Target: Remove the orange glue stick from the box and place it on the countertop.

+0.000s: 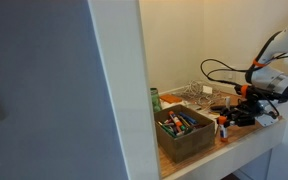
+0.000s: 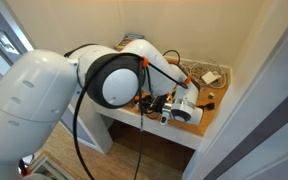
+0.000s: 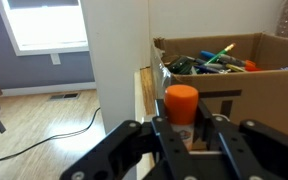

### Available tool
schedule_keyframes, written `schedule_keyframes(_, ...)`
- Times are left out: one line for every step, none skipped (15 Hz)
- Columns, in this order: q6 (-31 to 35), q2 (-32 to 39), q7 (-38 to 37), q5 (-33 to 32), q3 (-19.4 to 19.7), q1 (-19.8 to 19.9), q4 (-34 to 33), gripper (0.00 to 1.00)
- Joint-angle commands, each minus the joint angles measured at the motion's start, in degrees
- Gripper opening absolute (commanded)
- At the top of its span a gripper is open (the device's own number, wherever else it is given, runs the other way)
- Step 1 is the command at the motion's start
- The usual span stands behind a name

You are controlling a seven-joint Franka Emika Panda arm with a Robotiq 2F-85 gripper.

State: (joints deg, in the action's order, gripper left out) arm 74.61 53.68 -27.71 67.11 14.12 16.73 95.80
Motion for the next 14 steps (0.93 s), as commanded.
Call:
schedule_keyframes(-1.27, 2.40, -0.17, 1.70, -1.00, 1.46, -3.06, 0.08)
schedule_keyframes(-1.30, 2.73, -0.01, 1.78, -1.15, 1.58, -3.39, 0.08)
schedule_keyframes(-1.58, 2.97, -0.02, 1.90, -1.30, 1.78, -3.64, 0.08)
schedule_keyframes(-1.66, 3.26, 0.17, 1.90, -1.39, 1.88, -3.97, 0.08)
schedule_keyframes(-2.01, 3.45, 0.11, 2.00, -1.51, 2.01, -4.19, 0.08)
schedule_keyframes(-2.17, 3.57, 0.32, 2.07, -1.63, 2.13, -4.36, 0.08)
schedule_keyframes(-2.33, 3.70, 0.39, 2.10, -1.76, 2.24, -4.52, 0.08)
schedule_keyframes(-2.44, 3.85, 0.65, 2.08, -1.88, 2.32, -4.71, 0.08)
schedule_keyframes(-2.51, 4.00, 0.79, 2.14, -1.94, 2.38, -4.85, 0.08)
schedule_keyframes(-2.66, 4.15, 0.91, 2.11, -1.97, 2.41, -5.03, 0.08)
schedule_keyframes(-2.71, 4.31, 0.96, 2.08, -1.97, 2.43, -5.26, 0.08)
schedule_keyframes(-2.69, 4.41, 1.07, 2.03, -1.95, 2.42, -5.40, 0.39)
schedule_keyframes(-2.70, 4.40, 1.08, 1.90, -1.89, 2.39, -5.46, 0.58)
schedule_keyframes(-2.67, 4.35, 1.22, 1.66, -1.80, 2.32, -5.56, 0.63)
